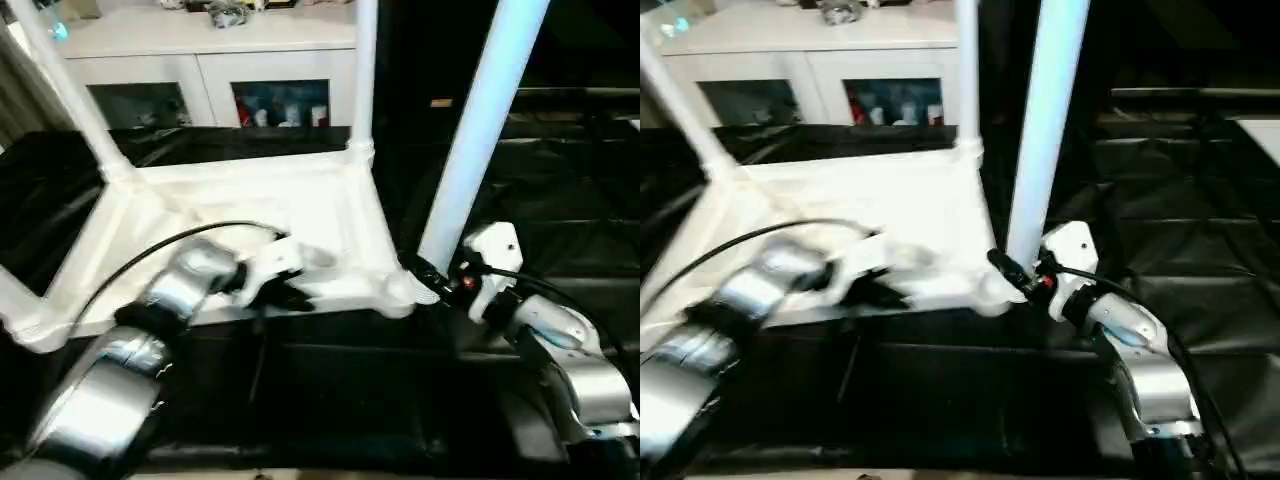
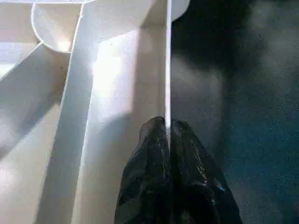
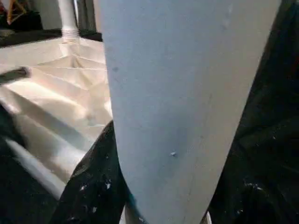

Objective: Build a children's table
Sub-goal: Insert table leg to table base

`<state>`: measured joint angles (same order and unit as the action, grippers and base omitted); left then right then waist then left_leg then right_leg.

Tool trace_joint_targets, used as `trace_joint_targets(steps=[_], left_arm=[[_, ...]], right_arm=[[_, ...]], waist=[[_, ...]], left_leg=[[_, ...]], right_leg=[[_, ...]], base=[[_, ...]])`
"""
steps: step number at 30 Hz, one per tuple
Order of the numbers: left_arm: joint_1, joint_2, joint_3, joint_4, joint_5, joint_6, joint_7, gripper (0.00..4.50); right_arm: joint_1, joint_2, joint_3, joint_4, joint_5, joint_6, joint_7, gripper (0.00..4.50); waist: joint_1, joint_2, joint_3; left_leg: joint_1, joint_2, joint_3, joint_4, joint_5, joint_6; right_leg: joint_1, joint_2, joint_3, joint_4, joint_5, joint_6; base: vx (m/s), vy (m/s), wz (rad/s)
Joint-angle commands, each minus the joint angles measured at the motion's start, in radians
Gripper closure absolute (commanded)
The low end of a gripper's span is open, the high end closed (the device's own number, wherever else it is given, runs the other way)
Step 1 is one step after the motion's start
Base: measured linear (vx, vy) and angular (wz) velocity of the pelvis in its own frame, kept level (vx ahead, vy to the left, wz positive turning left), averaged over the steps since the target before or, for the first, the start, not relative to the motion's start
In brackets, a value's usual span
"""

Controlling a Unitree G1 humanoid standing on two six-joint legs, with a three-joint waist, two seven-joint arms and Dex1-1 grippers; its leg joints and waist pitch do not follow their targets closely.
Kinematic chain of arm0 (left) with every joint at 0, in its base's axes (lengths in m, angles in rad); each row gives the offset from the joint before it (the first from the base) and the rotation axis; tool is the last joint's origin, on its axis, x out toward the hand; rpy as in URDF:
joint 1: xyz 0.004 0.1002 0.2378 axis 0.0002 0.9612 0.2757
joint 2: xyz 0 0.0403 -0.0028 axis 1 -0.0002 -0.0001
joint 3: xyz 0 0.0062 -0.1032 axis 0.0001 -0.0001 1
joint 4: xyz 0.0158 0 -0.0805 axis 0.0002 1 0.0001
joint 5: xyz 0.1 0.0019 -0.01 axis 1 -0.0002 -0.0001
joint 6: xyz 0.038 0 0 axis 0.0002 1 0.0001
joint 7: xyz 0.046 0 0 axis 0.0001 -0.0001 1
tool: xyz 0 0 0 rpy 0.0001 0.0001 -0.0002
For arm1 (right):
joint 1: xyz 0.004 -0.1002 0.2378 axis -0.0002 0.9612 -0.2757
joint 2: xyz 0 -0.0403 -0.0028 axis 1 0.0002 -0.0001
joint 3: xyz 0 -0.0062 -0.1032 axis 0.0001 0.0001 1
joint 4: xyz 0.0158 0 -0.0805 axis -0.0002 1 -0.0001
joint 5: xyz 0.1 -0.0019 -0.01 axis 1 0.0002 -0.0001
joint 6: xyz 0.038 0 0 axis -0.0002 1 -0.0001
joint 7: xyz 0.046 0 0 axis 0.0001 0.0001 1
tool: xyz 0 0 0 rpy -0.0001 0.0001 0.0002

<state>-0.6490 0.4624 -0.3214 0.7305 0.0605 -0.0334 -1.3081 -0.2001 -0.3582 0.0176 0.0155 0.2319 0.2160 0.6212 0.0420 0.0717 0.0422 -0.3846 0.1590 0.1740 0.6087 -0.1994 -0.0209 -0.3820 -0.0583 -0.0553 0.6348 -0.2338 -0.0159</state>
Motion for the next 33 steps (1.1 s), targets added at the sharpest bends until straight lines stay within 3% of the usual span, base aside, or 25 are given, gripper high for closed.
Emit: trace_joint_targets(steps=[1,3,9,11,12,16,17,21,33], left_arm=[[0.092,0.071,0.0,-0.113,0.019,0.077,-0.018,4.49],[0.134,0.097,0.014,-0.196,0.019,0.107,-0.013,4.49],[0.268,0.121,0.065,-0.507,-0.042,0.224,0.047,4.49],[0.267,0.101,0.072,-0.516,-0.049,0.216,0.072,4.49],[0.264,0.091,0.075,-0.517,-0.052,0.218,0.085,4.05],[0.248,0.069,0.071,-0.529,-0.068,0.243,0.08,3.87],[0.249,0.071,0.068,-0.54,-0.067,0.25,0.075,3.58],[0.241,0.071,0.044,-0.555,-0.045,0.262,0.083,3.47],[0.221,-0.007,-0.02,-0.518,-0.014,0.268,0.164,3.47]], right_arm=[[-0.016,-0.001,0.014,0.011,-0.002,0.002,0.015,2.64],[-0.019,0.0,0.016,0.016,-0.001,0.002,0.019,2.64],[-0.029,0.01,0.03,0.027,-0.001,0.002,0.026,2.64],[-0.029,0.009,0.03,0.027,0.0,0.003,0.028,2.64],[-0.029,0.008,0.03,0.028,0.0,0.003,0.029,2.64],[-0.028,0.001,0.026,0.024,0.003,0.005,0.034,2.64],[-0.028,0.0,0.024,0.023,0.004,0.005,0.034,2.64],[-0.017,-0.001,0.022,0.006,0.005,0.008,0.025,2.64],[-0.016,0.012,0.037,0.004,0.002,0.015,0.02,2.64]], waist=[[0.013,-0.014,-0.057],[0.008,-0.024,-0.054],[0.01,-0.029,-0.053],[0.015,-0.029,-0.053],[0.017,-0.03,-0.052],[0.028,-0.028,-0.053],[0.028,-0.03,-0.053],[0.027,-0.022,-0.054],[0.03,-0.03,-0.057]], left_leg=[[0.012,0.085,-0.038,-0.082,-0.141,0.073],[0.016,0.081,-0.031,-0.08,-0.126,0.076],[0.013,0.081,-0.029,-0.079,-0.079,0.088],[0.016,0.077,-0.026,-0.074,-0.062,0.099],[0.016,0.077,-0.025,-0.073,-0.061,0.1],[0.016,0.075,-0.026,-0.072,-0.068,0.086],[0.016,0.075,-0.026,-0.072,-0.069,0.084],[0.016,0.075,-0.028,-0.071,-0.07,0.078],[0.014,0.074,-0.028,-0.066,-0.052,0.089]], right_leg=[[0.042,-0.111,0.052,-0.078,-0.101,-0.23],[0.04,-0.105,0.053,-0.079,-0.052,-0.244],[0.042,-0.101,0.052,-0.07,0.015,-0.262],[0.041,-0.098,0.052,-0.07,0.045,-0.267],[0.041,-0.098,0.052,-0.07,0.045,-0.267],[0.044,-0.099,0.052,-0.069,0.041,-0.263],[0.045,-0.099,0.052,-0.069,0.04,-0.261],[0.046,-0.096,0.051,-0.068,0.05,-0.256],[0.05,-0.098,0.05,-0.066,0.071,-0.26]], base=[[0.0,0.0,0.0],[0.0,0.0,0.0],[0.0,0.0,0.0],[0.0,0.0,0.0],[0.0,0.0,0.0],[0.0,0.0,0.0],[0.0,0.0,0.0],[0.0,0.0,0.0],[0.0,0.0,0.0]])
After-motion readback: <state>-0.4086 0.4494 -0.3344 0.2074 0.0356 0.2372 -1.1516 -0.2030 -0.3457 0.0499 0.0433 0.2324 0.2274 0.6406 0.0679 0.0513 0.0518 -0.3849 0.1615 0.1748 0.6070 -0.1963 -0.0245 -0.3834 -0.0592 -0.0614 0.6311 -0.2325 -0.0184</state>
